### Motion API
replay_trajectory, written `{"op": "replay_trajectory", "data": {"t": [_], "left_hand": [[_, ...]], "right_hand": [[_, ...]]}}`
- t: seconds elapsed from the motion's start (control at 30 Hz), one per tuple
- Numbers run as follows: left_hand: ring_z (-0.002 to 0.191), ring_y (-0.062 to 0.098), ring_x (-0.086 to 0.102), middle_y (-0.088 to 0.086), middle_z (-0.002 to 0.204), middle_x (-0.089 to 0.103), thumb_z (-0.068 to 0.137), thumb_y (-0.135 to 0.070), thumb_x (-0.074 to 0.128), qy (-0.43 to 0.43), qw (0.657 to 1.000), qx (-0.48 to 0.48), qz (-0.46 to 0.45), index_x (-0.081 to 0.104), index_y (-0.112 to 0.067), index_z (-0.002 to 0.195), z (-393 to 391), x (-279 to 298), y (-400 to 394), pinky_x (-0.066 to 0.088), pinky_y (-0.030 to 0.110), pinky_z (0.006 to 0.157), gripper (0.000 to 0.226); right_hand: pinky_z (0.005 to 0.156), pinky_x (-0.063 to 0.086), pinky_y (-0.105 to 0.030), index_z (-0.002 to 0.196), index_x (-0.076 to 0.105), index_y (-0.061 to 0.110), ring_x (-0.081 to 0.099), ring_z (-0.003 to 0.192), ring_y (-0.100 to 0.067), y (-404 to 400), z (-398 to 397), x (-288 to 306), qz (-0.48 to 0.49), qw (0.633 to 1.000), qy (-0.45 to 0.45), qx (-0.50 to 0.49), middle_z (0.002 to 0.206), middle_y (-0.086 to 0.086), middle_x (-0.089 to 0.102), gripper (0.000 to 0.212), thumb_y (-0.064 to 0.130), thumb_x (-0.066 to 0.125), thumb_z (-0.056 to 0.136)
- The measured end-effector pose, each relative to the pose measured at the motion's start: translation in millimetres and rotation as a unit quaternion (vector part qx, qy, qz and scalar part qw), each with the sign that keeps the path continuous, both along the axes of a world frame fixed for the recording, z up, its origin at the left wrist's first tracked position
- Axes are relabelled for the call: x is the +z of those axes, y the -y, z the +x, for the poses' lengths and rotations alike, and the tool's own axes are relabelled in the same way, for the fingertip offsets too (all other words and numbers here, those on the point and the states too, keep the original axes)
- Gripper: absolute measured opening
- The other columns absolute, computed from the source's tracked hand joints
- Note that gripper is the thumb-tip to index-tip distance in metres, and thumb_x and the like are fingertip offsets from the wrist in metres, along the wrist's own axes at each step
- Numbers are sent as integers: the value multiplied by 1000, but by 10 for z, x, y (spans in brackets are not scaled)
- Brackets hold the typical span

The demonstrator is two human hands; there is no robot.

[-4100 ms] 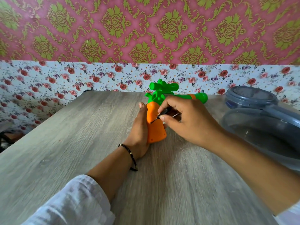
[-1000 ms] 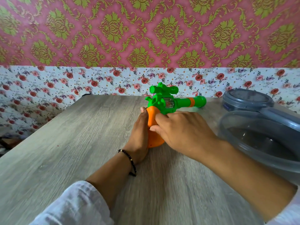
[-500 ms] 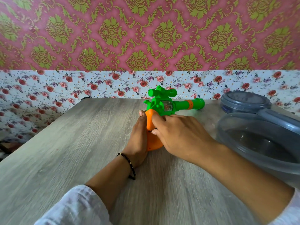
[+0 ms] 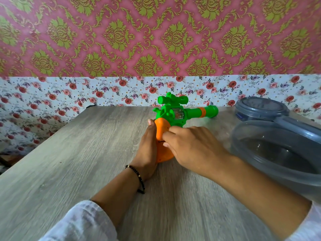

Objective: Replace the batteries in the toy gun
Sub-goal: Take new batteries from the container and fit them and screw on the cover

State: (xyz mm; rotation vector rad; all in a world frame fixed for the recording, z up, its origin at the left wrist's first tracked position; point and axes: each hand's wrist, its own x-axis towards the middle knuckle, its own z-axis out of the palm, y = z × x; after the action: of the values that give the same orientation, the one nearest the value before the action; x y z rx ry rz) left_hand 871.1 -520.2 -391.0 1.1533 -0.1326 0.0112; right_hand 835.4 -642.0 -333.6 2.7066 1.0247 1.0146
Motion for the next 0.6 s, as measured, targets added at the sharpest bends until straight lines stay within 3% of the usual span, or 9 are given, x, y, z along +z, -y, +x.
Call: {"op": "replay_trajectory", "data": {"t": [0.1,0.17,0.27,0.33,0.43,0.6], "left_hand": [[106,31,63,20,111,67,90,-60,29,1,1000,2,13,63,-14,111,10,-2,-12,49,46,94,61],[98,27,66,17,104,68,85,-62,31,6,1000,0,19,61,-12,114,17,-6,-18,53,39,85,66],[85,22,67,9,89,71,84,-63,31,17,1000,-9,17,63,-14,105,37,-37,-26,53,33,73,62],[83,20,69,7,87,73,90,-60,26,21,1000,-19,13,63,-17,100,40,-42,-23,55,31,68,58],[91,21,69,11,99,72,89,-60,26,14,999,-28,3,63,-15,105,26,-15,-19,58,33,70,61],[92,21,68,10,97,71,94,-56,22,19,999,-35,0,62,-16,105,-1,6,1,58,33,72,58]], "right_hand": [[41,19,-20,60,59,19,53,35,-21,-16,-9,5,4,1000,-7,-13,47,2,54,26,23,85,57],[41,21,-21,60,59,18,55,37,-23,-16,-15,10,14,1000,-15,-15,48,0,56,24,26,82,63],[50,30,-30,87,59,17,64,65,-30,-15,-60,50,0,998,-59,-5,76,-4,65,12,29,59,88],[56,31,-32,109,48,18,63,83,-31,0,-67,69,-4,997,-80,14,94,-4,62,17,29,45,96],[57,29,-34,122,31,18,62,86,-32,2,-78,90,-3,997,-81,16,102,-4,58,31,22,44,94],[53,26,-33,125,32,15,65,82,-32,-6,-101,104,-30,999,-44,12,99,-4,60,32,18,43,95]]}}
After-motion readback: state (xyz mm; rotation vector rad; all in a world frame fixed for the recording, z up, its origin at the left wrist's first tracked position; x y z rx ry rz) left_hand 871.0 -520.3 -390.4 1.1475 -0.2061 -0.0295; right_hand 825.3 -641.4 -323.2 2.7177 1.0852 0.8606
